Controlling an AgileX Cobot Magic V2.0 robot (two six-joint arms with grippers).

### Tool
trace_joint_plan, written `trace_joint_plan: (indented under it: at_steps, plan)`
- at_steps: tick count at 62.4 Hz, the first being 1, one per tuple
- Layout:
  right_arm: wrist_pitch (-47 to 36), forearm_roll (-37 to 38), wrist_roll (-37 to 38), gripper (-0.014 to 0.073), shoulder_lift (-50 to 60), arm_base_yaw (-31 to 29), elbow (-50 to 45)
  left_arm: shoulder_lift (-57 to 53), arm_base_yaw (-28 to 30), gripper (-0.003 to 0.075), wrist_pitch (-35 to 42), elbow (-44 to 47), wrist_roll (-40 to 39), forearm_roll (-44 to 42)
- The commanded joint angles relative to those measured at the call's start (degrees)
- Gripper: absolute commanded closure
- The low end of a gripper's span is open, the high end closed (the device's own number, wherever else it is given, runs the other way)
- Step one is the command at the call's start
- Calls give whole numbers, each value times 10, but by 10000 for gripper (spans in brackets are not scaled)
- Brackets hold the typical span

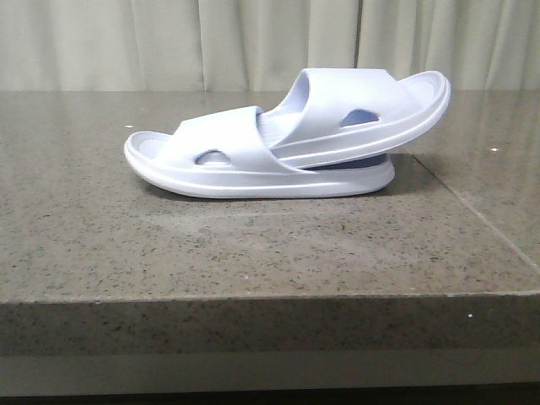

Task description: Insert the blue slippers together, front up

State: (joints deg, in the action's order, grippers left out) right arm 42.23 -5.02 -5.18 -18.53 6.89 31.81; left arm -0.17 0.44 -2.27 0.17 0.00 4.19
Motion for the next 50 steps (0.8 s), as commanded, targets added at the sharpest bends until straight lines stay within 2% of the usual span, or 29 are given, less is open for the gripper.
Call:
trace_joint_plan:
  at_steps: [1, 7, 19, 32, 50]
  plan:
    - [-148, 8, -6, 712, 31, -2, -46, -10, 0, 741, 51, 3, -7, 0]
    - [-255, 8, -6, 712, 76, -12, -129, -10, 0, 741, 51, 3, -7, 0]
    - [-371, -13, -6, 712, 156, -42, -246, -10, 0, 741, 51, 3, -7, 0]
    - [-436, -14, -6, 712, 201, -45, -332, -10, 0, 741, 51, 3, -7, 0]
    - [-422, -14, -6, 712, 201, -49, -330, -10, 0, 741, 51, 3, -7, 0]
